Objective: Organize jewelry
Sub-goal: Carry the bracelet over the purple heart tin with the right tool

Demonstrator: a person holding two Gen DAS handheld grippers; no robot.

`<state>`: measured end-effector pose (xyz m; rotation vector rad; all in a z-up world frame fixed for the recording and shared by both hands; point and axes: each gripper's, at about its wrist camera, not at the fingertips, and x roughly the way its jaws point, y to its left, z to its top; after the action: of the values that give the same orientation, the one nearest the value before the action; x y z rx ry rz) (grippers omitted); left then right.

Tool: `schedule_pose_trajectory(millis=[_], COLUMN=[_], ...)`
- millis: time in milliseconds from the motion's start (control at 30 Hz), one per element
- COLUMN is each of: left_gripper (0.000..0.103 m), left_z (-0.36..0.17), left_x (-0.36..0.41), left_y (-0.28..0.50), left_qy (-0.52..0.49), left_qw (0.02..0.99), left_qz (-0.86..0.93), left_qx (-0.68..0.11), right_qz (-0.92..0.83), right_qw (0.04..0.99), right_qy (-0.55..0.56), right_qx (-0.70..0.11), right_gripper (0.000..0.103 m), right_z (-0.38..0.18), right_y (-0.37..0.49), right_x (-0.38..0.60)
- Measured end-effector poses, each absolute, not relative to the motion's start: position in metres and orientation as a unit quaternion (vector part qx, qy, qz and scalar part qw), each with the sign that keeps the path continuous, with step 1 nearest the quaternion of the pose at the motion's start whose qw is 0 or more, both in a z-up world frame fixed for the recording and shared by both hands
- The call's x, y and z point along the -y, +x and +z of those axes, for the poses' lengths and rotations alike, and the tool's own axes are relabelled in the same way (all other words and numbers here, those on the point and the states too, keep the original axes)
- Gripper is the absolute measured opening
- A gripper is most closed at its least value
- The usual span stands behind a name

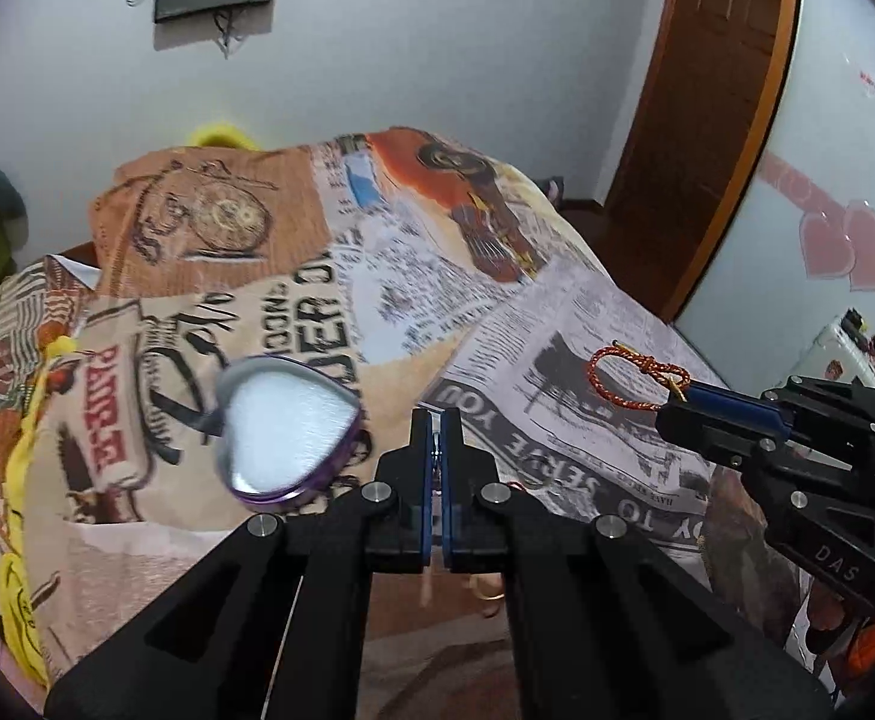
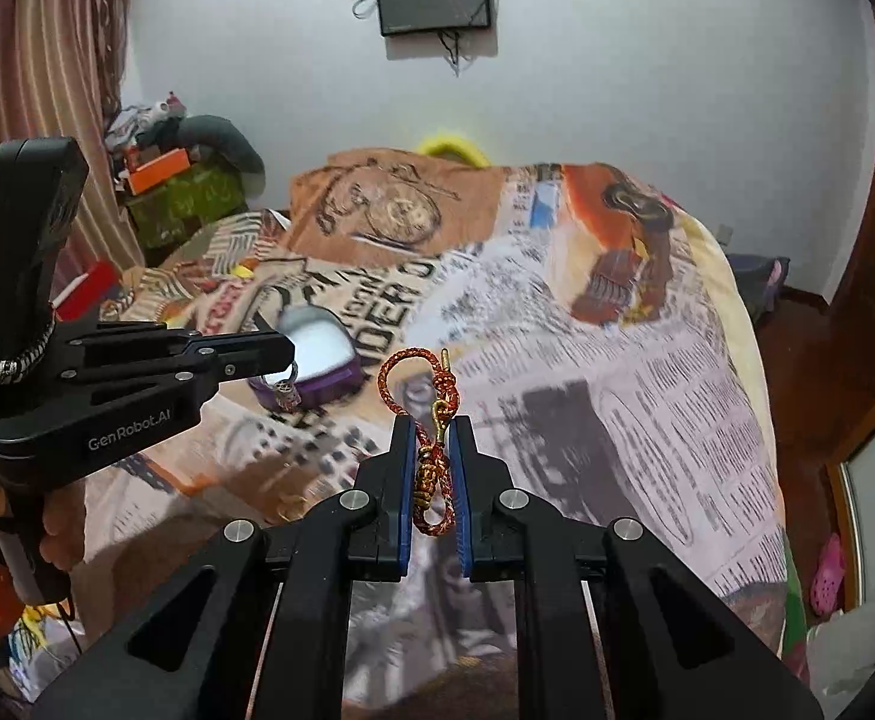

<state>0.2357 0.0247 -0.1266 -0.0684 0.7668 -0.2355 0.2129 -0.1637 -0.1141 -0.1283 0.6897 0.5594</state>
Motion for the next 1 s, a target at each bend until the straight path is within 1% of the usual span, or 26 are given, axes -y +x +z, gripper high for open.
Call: schedule_pose_trajectory(millis=[267, 433, 733, 1000], left_gripper=[0.0, 0.0, 0.0, 0.0], left_z=[-0.114, -0.115, -0.136, -0.157], left_x=[-0.061, -0.079, -0.099, -0.102], left_y=[0.236, 0.244, 0.267, 0.293], left_qy=[-0.041, -0.04, -0.058, -0.051], left_qw=[0.93, 0.932, 0.925, 0.913], left_qz=[-0.082, -0.066, -0.069, -0.079], left_qx=[-0.357, -0.353, -0.37, -0.397], right_qz=[0.291, 0.303, 0.326, 0.345], right_qw=[0.902, 0.899, 0.878, 0.845], right_qy=[-0.074, -0.078, -0.109, -0.139], right_qx=[-0.309, -0.306, -0.333, -0.384], right_gripper=[0.01, 0.01, 0.01, 0.01], right_z=[-0.098, -0.098, -0.116, -0.138], right_y=[0.213, 0.222, 0.254, 0.291], right_x=[0.127, 0.104, 0.068, 0.044])
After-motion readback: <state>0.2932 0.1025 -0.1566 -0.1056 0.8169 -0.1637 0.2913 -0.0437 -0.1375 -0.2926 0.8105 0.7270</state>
